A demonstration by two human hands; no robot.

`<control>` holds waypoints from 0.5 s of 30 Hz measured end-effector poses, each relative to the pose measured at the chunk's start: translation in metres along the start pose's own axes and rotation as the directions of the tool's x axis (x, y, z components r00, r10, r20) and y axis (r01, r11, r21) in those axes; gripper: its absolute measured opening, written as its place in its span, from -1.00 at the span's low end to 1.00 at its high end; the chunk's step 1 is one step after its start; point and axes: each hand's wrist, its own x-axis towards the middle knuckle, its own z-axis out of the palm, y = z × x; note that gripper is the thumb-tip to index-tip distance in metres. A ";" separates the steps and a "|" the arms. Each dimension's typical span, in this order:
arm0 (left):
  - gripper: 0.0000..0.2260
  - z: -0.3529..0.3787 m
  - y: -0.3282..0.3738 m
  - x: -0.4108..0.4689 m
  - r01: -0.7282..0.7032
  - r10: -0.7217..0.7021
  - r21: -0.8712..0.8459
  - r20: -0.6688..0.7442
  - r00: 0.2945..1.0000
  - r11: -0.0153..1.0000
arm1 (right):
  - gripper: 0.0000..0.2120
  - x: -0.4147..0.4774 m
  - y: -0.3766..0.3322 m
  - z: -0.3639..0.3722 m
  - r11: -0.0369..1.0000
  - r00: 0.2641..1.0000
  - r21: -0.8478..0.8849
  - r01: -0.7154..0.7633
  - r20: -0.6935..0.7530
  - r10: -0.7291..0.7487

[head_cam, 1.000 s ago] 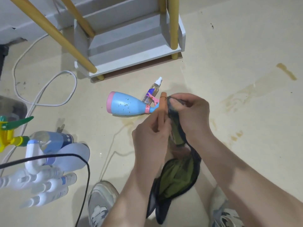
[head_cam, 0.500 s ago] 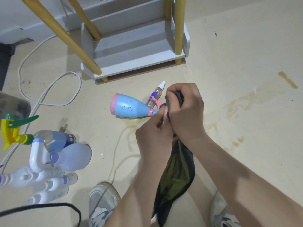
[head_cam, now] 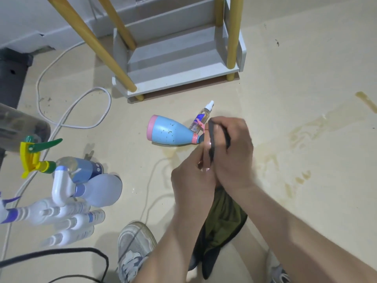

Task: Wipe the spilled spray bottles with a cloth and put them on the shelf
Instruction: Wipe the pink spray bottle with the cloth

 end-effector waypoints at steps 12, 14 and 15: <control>-0.82 -0.042 -0.012 0.008 -0.135 0.091 0.269 0.167 0.982 0.954 | -0.59 -0.056 0.095 -0.009 0.832 0.864 -0.554 -0.031 0.404 0.301; -0.70 -0.057 -0.010 0.021 -0.139 0.041 0.365 0.265 0.963 0.920 | -0.74 -0.034 0.080 -0.003 0.832 0.860 -0.536 -0.142 0.349 0.372; -0.67 -0.066 -0.009 0.027 -0.146 -0.002 0.430 0.327 0.945 0.891 | -0.80 -0.026 0.070 -0.001 0.846 0.844 -0.504 -0.176 0.365 0.393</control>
